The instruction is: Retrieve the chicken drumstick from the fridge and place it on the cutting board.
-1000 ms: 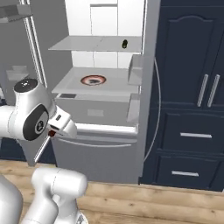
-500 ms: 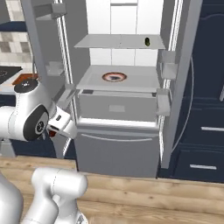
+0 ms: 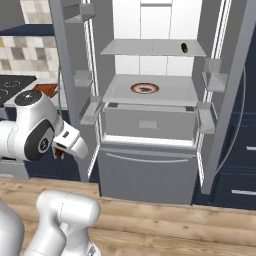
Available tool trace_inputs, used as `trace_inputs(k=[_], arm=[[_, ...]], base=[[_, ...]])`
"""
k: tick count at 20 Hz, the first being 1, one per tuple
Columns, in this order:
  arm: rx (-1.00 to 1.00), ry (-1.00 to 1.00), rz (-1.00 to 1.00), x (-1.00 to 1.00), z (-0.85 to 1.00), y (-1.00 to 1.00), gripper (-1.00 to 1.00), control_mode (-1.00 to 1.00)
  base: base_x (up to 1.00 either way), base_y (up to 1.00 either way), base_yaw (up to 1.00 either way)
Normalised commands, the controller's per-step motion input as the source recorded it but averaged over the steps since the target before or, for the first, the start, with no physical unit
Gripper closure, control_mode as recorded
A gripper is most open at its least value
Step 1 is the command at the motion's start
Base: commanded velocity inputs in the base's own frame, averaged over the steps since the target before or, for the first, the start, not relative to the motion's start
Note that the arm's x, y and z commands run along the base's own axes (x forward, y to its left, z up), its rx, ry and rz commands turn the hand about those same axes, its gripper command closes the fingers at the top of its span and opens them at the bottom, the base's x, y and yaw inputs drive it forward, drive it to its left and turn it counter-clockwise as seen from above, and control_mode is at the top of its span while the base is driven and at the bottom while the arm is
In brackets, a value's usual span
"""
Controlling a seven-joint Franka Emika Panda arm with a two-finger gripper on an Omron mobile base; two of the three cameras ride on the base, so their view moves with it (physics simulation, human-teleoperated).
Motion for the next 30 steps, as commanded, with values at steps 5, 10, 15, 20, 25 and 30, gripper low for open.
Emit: trace_inputs(k=[5,10,15,20,25,30], arm=[[0.0,0.0,0.0,0.0,0.0,0.0,1.0,1.0],[0.0,0.0,0.0,0.0,0.0,0.0,1.0,1.0],[0.0,0.0,0.0,0.0,0.0,0.0,1.0,1.0],[0.0,0.0,0.0,0.0,0.0,0.0,1.0,1.0],[0.0,0.0,0.0,0.0,0.0,0.0,1.0,1.0],[0.0,0.0,0.0,0.0,0.0,0.0,1.0,1.0]], base=[[-0.63,0.79,-0.01],[-1.0,0.82,0.0],[-0.59,1.0,-0.04],[0.42,0.91,-0.04],[-0.13,-0.43,0.23],[-0.5,-0.26,0.28]])
